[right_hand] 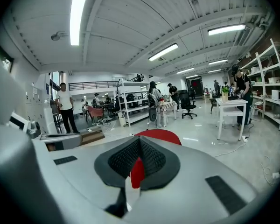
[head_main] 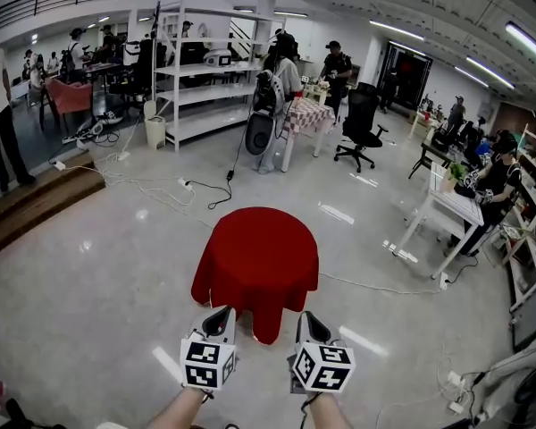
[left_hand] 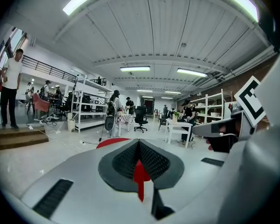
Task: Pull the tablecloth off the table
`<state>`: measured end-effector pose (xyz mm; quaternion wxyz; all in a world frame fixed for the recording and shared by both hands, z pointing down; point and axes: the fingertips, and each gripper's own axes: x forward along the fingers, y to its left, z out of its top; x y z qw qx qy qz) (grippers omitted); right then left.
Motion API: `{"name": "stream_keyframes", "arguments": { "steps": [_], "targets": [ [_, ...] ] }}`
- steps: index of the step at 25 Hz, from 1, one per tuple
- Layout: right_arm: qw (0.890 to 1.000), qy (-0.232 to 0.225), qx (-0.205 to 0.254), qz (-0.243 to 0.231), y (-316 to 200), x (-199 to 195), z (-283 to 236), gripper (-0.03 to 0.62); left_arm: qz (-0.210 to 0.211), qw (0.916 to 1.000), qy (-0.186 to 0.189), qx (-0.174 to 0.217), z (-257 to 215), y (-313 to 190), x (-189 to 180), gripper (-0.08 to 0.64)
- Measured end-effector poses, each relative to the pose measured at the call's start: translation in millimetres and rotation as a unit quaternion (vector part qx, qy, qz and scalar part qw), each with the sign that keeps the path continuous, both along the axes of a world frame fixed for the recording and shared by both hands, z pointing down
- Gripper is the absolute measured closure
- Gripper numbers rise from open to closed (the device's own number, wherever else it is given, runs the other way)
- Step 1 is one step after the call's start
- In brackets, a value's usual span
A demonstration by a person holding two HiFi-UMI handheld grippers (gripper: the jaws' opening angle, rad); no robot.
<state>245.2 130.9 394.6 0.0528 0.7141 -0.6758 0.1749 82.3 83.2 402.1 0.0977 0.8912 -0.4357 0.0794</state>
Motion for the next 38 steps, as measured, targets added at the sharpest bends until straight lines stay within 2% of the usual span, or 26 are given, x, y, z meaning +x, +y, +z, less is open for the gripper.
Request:
{"name": "stream_keyframes", "arguments": {
  "steps": [10,19,25,38],
  "targets": [
    [0.999,-0.030,-0.011,-0.005,-9,-3,15,0.568,-0.009,0.9993,-0.027,-0.025,18,2,-10,0.545],
    [1.000,-0.023,-0.016,0.000,-23,5,18,0.568,0.004,0.9995,-0.012,-0.028,23,-15,3,0.545],
    [1.000,-0.007,-0.017,-0.002,-56,12,20,0.568,0.013,0.9997,0.003,-0.020,24,-50,18,0.544],
    [1.000,0.003,-0.021,0.007,-155,28,20,0.568,0.023,0.9996,0.003,-0.018,22,-158,34,0.545]
  ]
}}
